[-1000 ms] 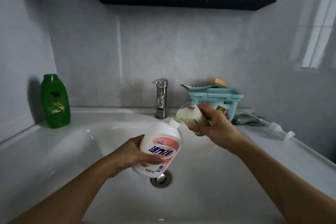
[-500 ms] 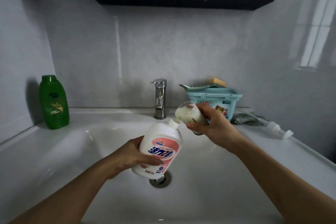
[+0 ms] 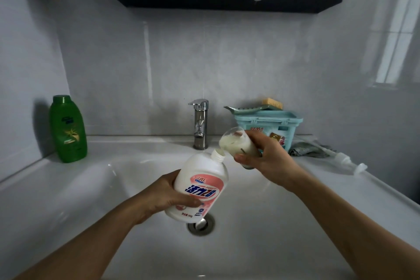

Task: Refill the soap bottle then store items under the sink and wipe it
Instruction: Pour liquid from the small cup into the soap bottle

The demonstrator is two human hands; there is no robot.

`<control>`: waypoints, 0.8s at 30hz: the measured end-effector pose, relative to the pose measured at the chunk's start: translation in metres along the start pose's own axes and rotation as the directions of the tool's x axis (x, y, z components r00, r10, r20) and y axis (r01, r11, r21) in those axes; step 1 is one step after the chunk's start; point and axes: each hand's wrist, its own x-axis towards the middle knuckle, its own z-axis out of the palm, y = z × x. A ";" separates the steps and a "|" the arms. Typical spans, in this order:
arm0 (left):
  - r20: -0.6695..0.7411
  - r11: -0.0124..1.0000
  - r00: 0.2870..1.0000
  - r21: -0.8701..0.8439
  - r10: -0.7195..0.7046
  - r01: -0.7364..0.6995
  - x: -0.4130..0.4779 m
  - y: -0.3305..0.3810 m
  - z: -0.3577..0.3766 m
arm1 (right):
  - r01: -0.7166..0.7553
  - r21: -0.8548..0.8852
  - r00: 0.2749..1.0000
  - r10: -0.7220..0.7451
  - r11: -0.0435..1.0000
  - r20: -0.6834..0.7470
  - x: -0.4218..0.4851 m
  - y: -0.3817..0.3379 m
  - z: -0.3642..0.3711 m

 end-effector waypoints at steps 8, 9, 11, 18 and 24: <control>0.025 1.000 1.000 0.006 -0.004 0.004 0.000 0.001 0.001 | 0.002 0.014 1.000 -0.002 1.000 -0.001 -0.002 -0.003 0.000; 0.025 1.000 1.000 0.009 -0.004 0.004 0.000 0.001 0.001 | 0.004 0.015 1.000 -0.004 1.000 -0.002 -0.001 -0.003 0.000; 0.026 1.000 1.000 0.010 -0.005 0.005 0.000 0.000 0.000 | 0.006 0.018 1.000 -0.006 1.000 -0.003 -0.002 -0.003 0.000; 0.047 1.000 0.999 -0.004 -0.004 0.004 0.000 -0.001 0.000 | 0.003 0.008 1.000 -0.003 1.000 -0.004 -0.001 -0.003 0.000; 0.064 1.000 0.998 -0.021 -0.005 0.006 -0.001 -0.001 0.001 | 0.007 0.013 1.000 -0.007 1.000 -0.003 -0.002 -0.004 0.000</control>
